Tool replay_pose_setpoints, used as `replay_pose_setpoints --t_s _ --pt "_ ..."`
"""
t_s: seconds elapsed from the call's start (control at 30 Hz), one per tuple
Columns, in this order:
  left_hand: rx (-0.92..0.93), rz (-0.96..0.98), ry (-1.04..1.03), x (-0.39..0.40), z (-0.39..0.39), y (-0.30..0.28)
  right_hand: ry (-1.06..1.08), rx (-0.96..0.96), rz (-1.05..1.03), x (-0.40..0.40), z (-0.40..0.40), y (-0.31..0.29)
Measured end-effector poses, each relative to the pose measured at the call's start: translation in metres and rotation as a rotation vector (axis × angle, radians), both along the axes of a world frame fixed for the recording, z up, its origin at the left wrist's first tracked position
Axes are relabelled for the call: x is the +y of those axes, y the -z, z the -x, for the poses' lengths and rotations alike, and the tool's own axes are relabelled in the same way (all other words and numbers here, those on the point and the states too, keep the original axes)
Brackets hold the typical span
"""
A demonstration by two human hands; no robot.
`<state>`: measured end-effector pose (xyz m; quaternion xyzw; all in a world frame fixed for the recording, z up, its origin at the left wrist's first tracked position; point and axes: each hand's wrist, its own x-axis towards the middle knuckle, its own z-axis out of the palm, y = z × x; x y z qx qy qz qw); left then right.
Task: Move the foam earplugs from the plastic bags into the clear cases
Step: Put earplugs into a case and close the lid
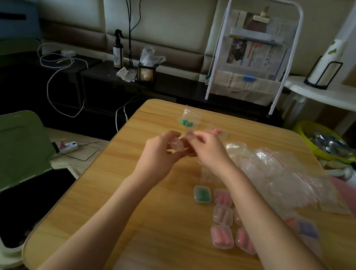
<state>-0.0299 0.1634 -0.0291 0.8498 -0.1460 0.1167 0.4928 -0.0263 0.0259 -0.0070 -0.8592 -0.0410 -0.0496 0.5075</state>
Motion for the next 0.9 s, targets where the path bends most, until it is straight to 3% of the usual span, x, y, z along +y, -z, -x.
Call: replay_pose_setpoints --t_s 0.07,0.13,0.23,0.43,0.53,0.67,0.77,0.9 --pt "0.009 -0.009 -0.046 0.002 0.001 -0.002 0.123 -0.073 0.168 -0.009 -0.011 -0.001" --pt "0.008 -0.036 -0.043 0.003 0.005 -0.004 0.182 -0.105 0.505 -0.024 -0.028 0.005" --pt "0.028 -0.047 -0.010 0.002 0.010 -0.006 0.161 0.001 0.835 -0.040 -0.047 0.025" --pt "0.068 -0.107 0.038 0.002 0.008 -0.004 0.315 -0.078 0.950 -0.034 -0.051 0.024" --pt "0.049 -0.092 0.078 0.003 0.011 -0.005 0.347 -0.191 0.891 -0.031 -0.047 0.016" --pt "0.111 -0.094 0.172 0.007 0.017 -0.010 0.463 -0.418 0.587 -0.029 -0.027 0.002" --pt "0.151 -0.154 0.248 0.012 0.024 -0.014 0.521 -0.434 0.304 -0.031 -0.001 -0.006" --pt "0.118 -0.304 0.357 0.020 0.046 -0.017 0.475 -0.428 0.119 -0.034 0.047 -0.014"
